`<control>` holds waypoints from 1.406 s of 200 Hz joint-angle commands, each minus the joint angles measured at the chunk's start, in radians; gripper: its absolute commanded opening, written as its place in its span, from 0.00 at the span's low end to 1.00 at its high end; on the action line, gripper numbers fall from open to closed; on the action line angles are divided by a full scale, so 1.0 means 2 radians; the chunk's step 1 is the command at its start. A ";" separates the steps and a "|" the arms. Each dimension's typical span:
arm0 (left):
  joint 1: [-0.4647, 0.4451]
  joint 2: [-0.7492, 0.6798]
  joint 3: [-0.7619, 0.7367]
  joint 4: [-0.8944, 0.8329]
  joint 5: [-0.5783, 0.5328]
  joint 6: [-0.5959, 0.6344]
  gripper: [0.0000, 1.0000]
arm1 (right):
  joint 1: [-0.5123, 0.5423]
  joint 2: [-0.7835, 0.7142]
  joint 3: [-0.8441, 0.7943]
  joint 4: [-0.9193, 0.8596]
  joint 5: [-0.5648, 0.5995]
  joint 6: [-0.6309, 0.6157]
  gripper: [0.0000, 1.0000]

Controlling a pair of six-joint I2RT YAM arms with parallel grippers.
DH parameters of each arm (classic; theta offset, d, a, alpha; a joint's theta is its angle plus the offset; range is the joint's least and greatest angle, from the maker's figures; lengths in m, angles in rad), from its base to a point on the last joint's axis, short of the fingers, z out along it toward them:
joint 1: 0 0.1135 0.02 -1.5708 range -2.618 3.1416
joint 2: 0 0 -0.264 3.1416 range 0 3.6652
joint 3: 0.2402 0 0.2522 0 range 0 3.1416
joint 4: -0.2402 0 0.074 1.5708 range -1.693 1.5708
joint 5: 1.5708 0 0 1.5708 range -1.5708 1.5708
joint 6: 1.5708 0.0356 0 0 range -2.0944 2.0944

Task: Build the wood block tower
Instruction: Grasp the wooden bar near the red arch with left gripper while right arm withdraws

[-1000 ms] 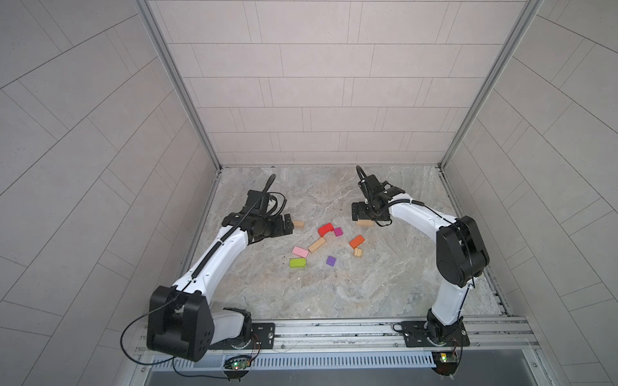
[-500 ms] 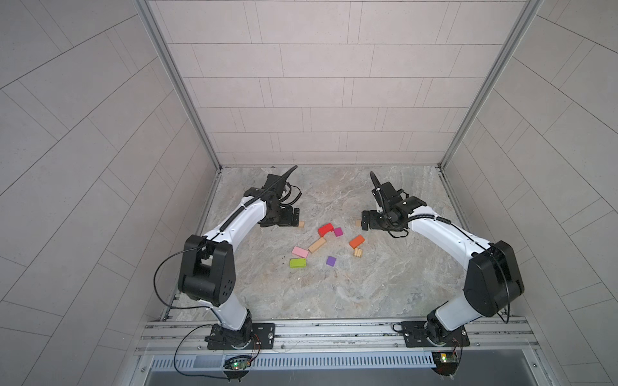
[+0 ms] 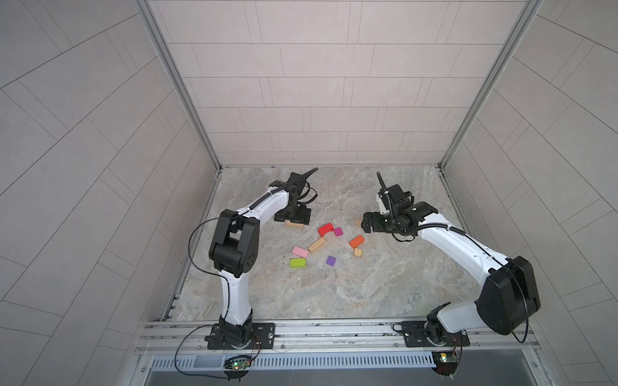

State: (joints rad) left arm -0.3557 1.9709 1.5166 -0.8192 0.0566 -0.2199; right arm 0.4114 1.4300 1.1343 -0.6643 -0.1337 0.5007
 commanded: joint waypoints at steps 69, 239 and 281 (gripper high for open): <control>0.000 0.025 0.007 0.026 -0.023 -0.036 0.95 | -0.002 -0.002 0.000 -0.008 -0.010 -0.015 0.99; -0.010 0.054 -0.006 0.041 -0.040 -0.054 0.86 | -0.002 -0.011 -0.006 -0.018 -0.009 -0.016 0.99; -0.012 0.049 -0.013 0.045 -0.053 -0.058 0.89 | -0.002 -0.011 -0.007 -0.018 -0.010 -0.017 0.99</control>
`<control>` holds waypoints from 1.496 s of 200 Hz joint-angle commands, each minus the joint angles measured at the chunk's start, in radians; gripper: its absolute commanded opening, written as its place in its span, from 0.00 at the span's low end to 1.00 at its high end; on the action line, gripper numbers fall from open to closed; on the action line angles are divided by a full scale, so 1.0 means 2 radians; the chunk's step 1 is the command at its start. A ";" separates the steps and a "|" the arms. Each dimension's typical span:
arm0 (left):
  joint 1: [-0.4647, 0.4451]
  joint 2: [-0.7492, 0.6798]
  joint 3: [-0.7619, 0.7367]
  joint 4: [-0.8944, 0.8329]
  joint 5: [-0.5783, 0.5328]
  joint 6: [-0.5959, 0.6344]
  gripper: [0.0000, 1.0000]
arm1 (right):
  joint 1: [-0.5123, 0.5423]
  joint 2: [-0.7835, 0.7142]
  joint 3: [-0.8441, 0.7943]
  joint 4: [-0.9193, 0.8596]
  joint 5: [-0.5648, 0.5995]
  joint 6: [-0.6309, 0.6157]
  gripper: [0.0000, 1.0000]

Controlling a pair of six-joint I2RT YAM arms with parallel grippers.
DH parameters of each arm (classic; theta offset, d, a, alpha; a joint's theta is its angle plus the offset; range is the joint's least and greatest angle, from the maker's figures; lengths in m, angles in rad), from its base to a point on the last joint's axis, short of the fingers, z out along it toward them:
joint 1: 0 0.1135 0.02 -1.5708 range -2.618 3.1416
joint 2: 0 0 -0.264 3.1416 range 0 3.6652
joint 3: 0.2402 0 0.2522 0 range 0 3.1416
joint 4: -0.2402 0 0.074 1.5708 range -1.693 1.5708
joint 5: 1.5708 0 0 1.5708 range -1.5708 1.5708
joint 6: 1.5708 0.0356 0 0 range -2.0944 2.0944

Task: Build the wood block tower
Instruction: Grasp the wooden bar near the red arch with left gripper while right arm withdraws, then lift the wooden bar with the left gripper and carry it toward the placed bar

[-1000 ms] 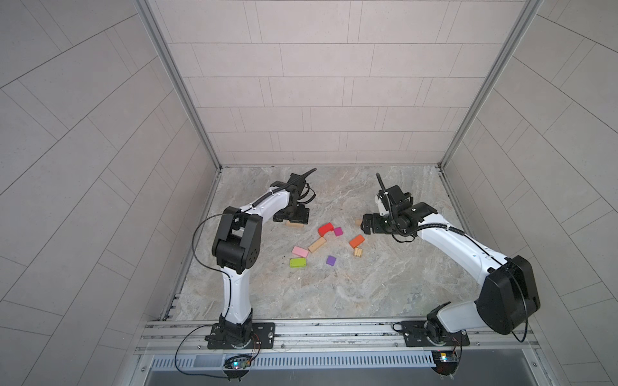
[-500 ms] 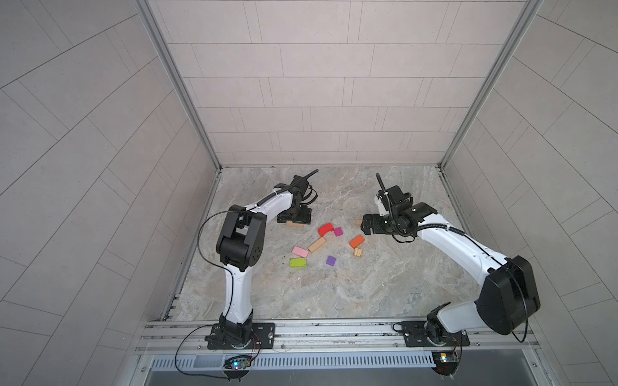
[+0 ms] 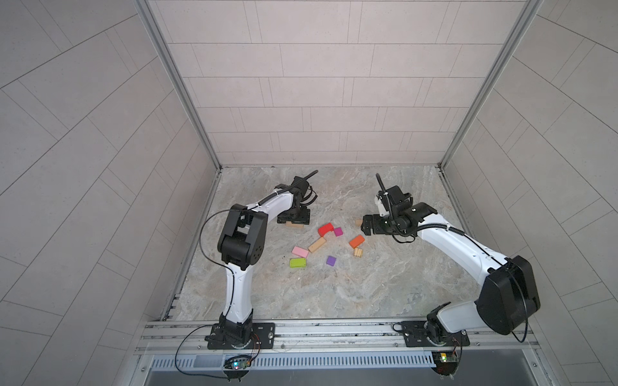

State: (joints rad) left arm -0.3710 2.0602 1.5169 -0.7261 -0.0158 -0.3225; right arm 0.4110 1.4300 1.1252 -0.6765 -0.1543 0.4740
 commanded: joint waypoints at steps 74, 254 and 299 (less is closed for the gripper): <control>-0.005 0.009 -0.020 0.011 -0.013 -0.003 0.87 | -0.002 -0.010 -0.005 -0.010 -0.002 -0.002 0.99; -0.067 -0.104 -0.034 -0.007 0.023 -0.050 0.67 | -0.015 -0.056 -0.028 -0.024 0.072 0.023 0.99; -0.122 -0.130 -0.046 0.037 0.064 -0.098 0.67 | -0.049 -0.121 -0.066 -0.015 0.090 0.044 0.99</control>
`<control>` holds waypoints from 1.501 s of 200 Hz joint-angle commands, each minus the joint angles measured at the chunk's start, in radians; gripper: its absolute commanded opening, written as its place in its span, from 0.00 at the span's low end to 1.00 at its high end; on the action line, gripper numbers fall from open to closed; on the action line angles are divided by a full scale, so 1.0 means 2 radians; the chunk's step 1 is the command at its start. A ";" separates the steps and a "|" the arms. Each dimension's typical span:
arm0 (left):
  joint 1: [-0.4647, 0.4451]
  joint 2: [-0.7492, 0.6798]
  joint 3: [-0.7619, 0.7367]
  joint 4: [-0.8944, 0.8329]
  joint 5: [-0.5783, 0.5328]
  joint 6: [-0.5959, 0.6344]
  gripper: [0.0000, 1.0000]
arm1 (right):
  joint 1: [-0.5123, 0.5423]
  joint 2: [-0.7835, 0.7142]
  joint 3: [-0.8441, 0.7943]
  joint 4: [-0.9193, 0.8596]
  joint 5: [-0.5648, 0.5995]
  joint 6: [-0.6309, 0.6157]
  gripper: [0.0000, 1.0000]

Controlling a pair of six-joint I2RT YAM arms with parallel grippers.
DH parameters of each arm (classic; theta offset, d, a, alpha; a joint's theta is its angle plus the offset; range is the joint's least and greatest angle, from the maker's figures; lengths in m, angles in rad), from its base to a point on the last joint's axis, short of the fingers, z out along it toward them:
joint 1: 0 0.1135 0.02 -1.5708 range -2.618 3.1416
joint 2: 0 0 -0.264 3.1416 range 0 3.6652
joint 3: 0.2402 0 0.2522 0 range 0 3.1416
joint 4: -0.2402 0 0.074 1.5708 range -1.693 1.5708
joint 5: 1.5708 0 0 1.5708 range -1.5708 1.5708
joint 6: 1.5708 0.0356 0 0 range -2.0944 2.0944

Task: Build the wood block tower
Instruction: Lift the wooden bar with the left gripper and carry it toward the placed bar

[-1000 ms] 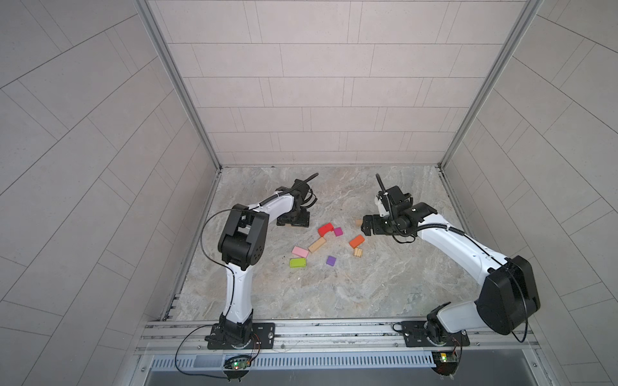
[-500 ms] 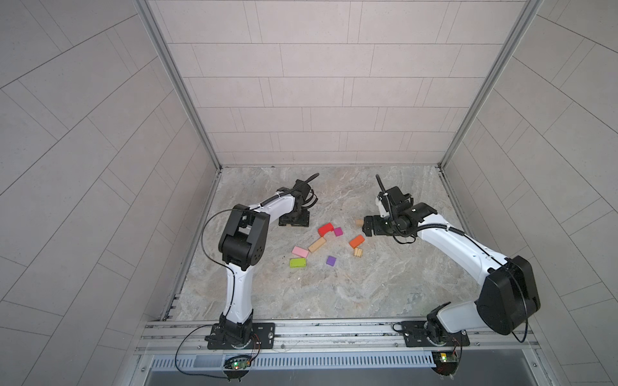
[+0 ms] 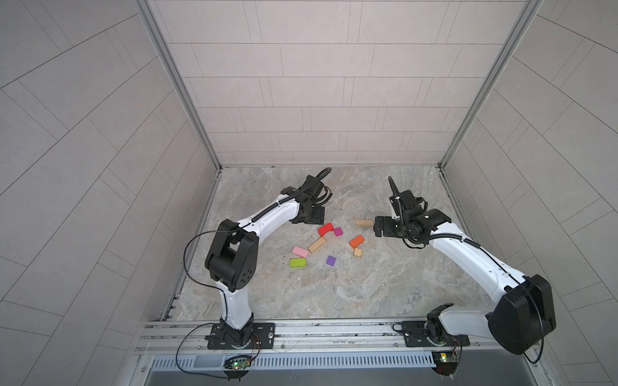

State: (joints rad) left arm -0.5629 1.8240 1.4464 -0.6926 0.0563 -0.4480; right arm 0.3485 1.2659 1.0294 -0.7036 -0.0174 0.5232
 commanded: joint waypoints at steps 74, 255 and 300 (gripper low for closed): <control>-0.099 0.045 0.025 0.111 0.075 -0.110 0.67 | -0.069 -0.089 -0.060 0.009 -0.010 0.011 0.99; -0.131 0.189 0.110 0.187 0.063 -0.156 0.68 | -0.097 -0.094 -0.068 0.000 -0.035 -0.006 0.99; -0.133 0.208 0.120 0.191 0.057 -0.160 0.69 | -0.098 -0.096 -0.072 0.000 -0.037 -0.007 0.99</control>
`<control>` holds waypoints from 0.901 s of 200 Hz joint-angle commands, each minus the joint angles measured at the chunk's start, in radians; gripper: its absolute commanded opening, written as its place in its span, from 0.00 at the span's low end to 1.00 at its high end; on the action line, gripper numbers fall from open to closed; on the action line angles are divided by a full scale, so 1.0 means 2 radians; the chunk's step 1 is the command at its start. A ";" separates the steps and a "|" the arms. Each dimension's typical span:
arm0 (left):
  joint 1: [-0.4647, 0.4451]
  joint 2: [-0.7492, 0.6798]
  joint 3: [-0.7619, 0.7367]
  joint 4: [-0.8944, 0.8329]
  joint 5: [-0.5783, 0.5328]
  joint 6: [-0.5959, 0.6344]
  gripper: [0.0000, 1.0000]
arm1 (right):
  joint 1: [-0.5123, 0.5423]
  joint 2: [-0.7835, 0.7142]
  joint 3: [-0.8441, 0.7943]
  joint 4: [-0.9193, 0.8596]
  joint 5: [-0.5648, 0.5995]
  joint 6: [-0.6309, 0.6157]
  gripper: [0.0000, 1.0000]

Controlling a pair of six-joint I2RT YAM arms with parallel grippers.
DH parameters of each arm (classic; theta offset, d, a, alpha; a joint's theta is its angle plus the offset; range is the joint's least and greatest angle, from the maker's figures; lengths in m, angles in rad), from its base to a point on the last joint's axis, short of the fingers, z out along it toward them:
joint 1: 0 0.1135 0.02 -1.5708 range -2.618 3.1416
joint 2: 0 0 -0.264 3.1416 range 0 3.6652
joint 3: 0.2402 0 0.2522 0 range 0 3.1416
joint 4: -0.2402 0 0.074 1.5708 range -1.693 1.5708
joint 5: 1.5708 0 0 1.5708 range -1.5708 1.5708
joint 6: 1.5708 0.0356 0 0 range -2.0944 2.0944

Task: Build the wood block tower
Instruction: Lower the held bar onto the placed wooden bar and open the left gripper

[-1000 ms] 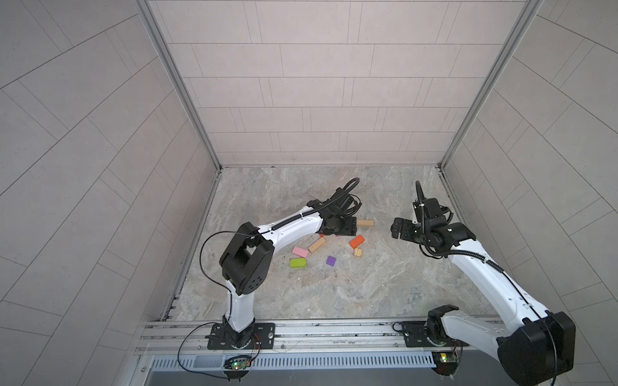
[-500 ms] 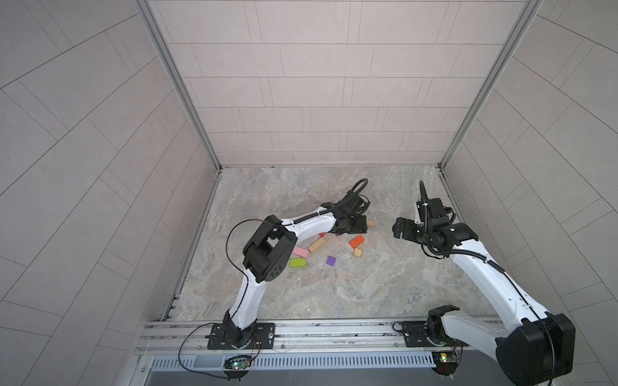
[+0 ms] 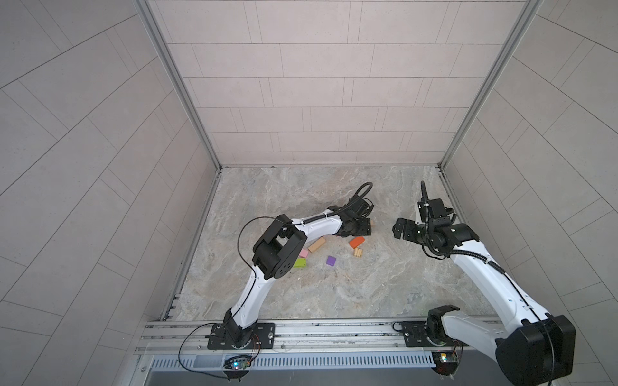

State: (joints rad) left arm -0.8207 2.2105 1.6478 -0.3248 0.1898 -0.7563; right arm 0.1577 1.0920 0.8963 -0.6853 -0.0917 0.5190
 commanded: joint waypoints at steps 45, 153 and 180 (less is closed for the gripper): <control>-0.006 0.029 0.024 0.007 -0.016 -0.006 0.70 | -0.005 -0.014 -0.006 -0.011 0.001 -0.005 0.99; -0.008 0.035 0.026 0.001 -0.027 -0.005 0.82 | -0.007 -0.015 -0.010 -0.007 -0.004 -0.005 0.99; -0.008 0.038 0.027 0.002 -0.025 -0.007 0.86 | -0.007 -0.016 -0.010 -0.007 -0.005 -0.007 0.99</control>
State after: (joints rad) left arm -0.8318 2.2486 1.6844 -0.2993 0.1520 -0.7628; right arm 0.1493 1.0721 0.8913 -0.6857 -0.1020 0.5125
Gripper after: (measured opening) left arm 0.848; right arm 0.993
